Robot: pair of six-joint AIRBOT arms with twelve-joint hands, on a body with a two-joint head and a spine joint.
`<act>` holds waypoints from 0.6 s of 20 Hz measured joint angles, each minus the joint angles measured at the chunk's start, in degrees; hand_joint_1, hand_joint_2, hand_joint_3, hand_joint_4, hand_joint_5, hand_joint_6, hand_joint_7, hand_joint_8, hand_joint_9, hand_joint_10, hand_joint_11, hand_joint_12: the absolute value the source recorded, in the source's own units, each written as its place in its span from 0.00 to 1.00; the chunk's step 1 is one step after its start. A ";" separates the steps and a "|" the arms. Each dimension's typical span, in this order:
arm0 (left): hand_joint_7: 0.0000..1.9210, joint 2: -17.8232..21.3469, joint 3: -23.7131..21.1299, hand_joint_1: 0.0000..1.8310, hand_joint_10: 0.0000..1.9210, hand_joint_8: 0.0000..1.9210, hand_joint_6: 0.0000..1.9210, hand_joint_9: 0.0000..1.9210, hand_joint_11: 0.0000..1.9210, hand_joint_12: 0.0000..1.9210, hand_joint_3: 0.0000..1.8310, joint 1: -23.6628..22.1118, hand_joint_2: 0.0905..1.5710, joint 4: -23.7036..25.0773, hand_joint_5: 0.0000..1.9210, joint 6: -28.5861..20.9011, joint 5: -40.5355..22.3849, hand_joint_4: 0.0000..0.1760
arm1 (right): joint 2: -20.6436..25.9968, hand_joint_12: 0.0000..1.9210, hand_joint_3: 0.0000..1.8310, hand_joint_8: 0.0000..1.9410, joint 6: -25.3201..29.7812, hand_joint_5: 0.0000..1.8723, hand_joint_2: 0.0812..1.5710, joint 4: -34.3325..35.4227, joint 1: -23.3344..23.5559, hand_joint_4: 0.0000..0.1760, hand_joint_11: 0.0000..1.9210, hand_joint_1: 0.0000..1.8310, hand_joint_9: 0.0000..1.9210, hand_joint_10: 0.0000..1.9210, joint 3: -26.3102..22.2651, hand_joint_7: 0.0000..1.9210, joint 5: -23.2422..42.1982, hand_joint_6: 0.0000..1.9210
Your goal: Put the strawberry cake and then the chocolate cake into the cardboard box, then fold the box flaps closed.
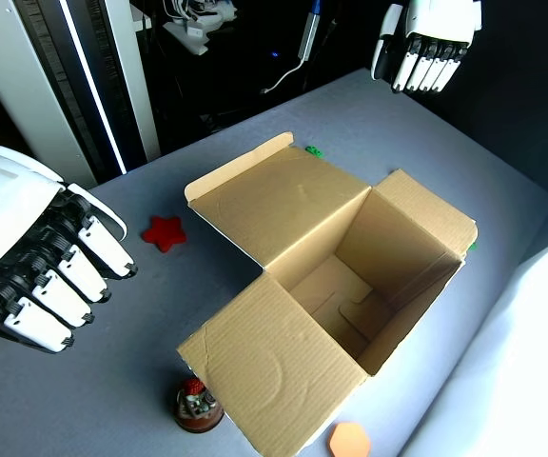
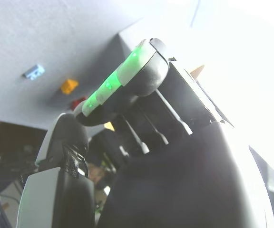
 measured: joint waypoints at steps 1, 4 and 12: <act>0.14 -0.09 -0.02 0.14 0.01 0.00 0.00 0.16 0.00 0.49 0.00 0.00 0.72 0.28 0.10 -0.02 -0.13 0.00 | -0.02 0.34 0.00 0.00 0.00 0.10 0.71 0.02 0.00 0.00 0.00 0.16 0.10 0.03 0.00 0.11 0.13 0.01; 0.14 -0.09 -0.02 0.16 0.00 0.00 0.00 0.15 0.00 0.47 0.00 -0.02 0.72 0.68 0.10 -0.02 -0.24 0.00 | 0.00 0.25 0.00 0.00 -0.31 0.07 0.72 0.02 0.00 0.00 0.00 0.16 0.08 0.01 0.00 0.08 1.40 0.00; 0.12 -0.07 -0.31 0.30 0.00 0.00 0.00 0.15 0.00 0.46 0.00 0.00 0.68 5.29 0.10 -0.04 -0.31 0.01 | 0.00 0.33 0.00 0.00 -0.92 0.07 0.68 1.01 -0.02 0.08 0.00 0.32 0.09 0.00 0.00 0.08 0.55 0.00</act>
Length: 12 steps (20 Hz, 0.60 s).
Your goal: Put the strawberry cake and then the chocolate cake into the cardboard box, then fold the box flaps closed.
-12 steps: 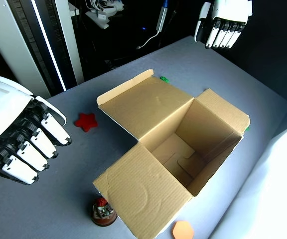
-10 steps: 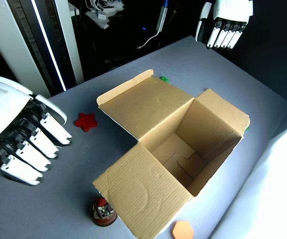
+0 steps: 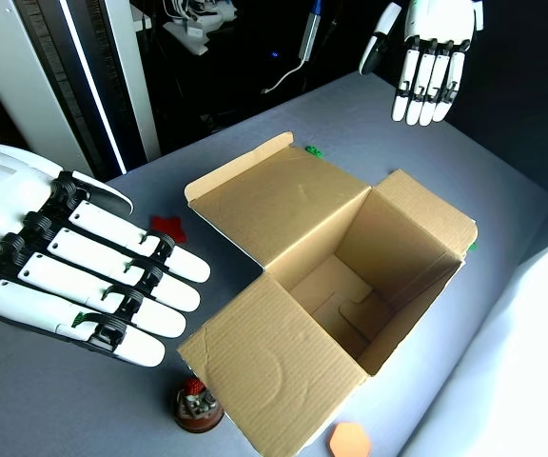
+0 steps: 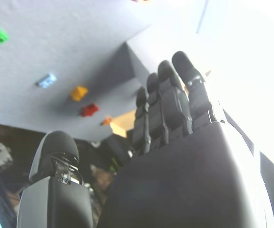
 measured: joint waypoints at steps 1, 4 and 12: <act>0.11 -0.02 0.04 0.37 0.00 0.00 0.00 0.13 0.00 0.43 0.00 0.00 0.66 0.33 0.08 0.00 0.20 0.05 | -0.02 0.31 0.00 0.00 -0.79 0.08 0.67 1.09 -0.28 0.11 0.00 0.39 0.09 0.00 0.00 0.08 0.22 0.00; 0.10 -0.07 -0.02 0.50 0.00 0.00 0.00 0.12 0.00 0.40 0.00 -0.13 0.65 2.84 0.06 -0.24 0.68 0.18 | -0.31 0.21 0.00 0.00 -3.45 0.05 0.66 4.44 -0.42 0.15 0.00 0.49 0.06 0.00 0.00 0.07 -0.24 0.00; 0.07 -2.95 -3.89 0.70 0.00 0.00 0.00 0.07 0.00 0.26 0.00 1.09 0.62 5.55 0.06 -0.59 1.84 0.12 | -0.42 0.19 0.00 0.00 -4.11 0.06 0.65 4.72 -0.63 0.03 0.00 0.64 0.06 0.00 0.00 0.08 -0.17 0.00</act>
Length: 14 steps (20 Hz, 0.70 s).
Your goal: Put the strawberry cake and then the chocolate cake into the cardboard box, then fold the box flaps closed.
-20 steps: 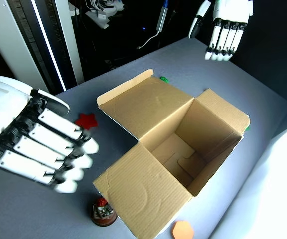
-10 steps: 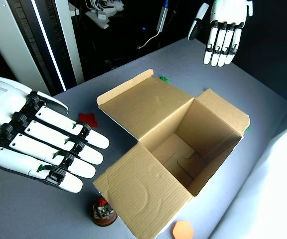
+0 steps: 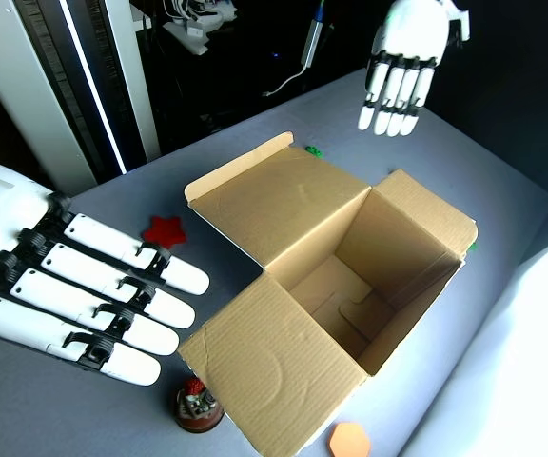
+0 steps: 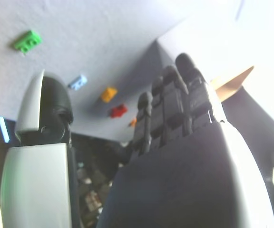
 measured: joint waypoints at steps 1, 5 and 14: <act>0.07 -0.76 0.61 0.70 0.00 0.00 0.00 0.07 0.00 0.26 0.00 0.92 0.61 -0.37 0.06 0.04 0.09 0.11 | 0.00 0.19 0.00 0.00 -0.02 0.06 0.65 0.04 0.00 0.01 0.00 0.65 0.05 0.00 0.00 0.07 0.00 0.00; 0.08 -5.57 5.09 0.68 0.00 0.00 0.00 0.07 0.00 0.26 0.00 3.30 0.62 -2.84 0.06 0.22 0.76 0.16 | -0.07 0.15 0.00 0.00 -0.15 0.05 0.65 0.00 0.00 0.07 0.00 0.64 0.04 0.00 0.00 0.06 0.22 0.00; 0.08 -15.06 17.70 0.66 0.00 0.00 0.00 0.09 0.00 0.30 0.00 1.64 0.63 -4.50 0.06 0.11 0.98 0.17 | -0.11 0.13 0.00 0.00 -0.17 0.05 0.65 0.02 -0.02 0.08 0.00 0.63 0.04 0.00 0.00 0.06 0.98 0.01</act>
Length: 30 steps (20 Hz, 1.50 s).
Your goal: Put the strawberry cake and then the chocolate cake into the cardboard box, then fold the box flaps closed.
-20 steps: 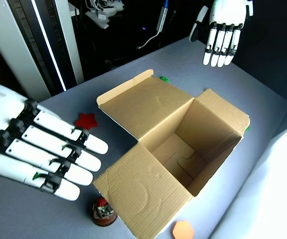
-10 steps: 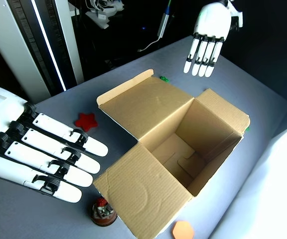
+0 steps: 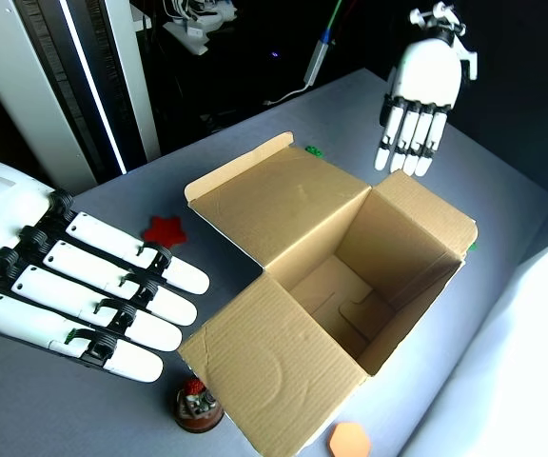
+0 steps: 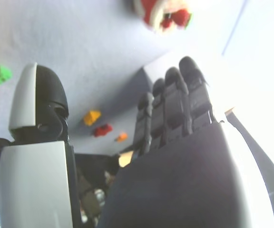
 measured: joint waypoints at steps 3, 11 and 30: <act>0.09 -2.54 2.25 0.65 0.00 0.00 0.00 0.09 0.00 0.32 0.00 -1.57 0.63 0.15 0.06 -0.11 0.04 0.15 | -0.02 0.12 0.00 0.00 0.00 0.06 0.64 0.00 -0.37 0.04 0.00 0.65 0.04 0.00 0.00 0.05 0.17 0.00; 0.08 -8.20 6.12 0.65 0.00 0.00 0.00 0.09 0.00 0.32 0.00 -1.75 0.64 1.75 0.05 -0.28 -0.46 0.11 | -0.07 0.11 0.00 0.00 -0.83 0.03 0.64 5.07 -0.98 0.00 0.00 0.64 0.03 0.00 0.00 0.03 0.42 0.00; 0.10 -22.05 20.61 0.66 0.00 0.00 0.00 0.12 0.00 0.36 0.00 -3.02 0.63 1.29 0.06 -1.60 -1.95 0.13 | -0.72 0.13 0.00 0.00 -1.95 0.03 0.66 5.01 -1.81 0.07 0.00 0.62 0.03 0.00 0.00 0.02 1.57 0.00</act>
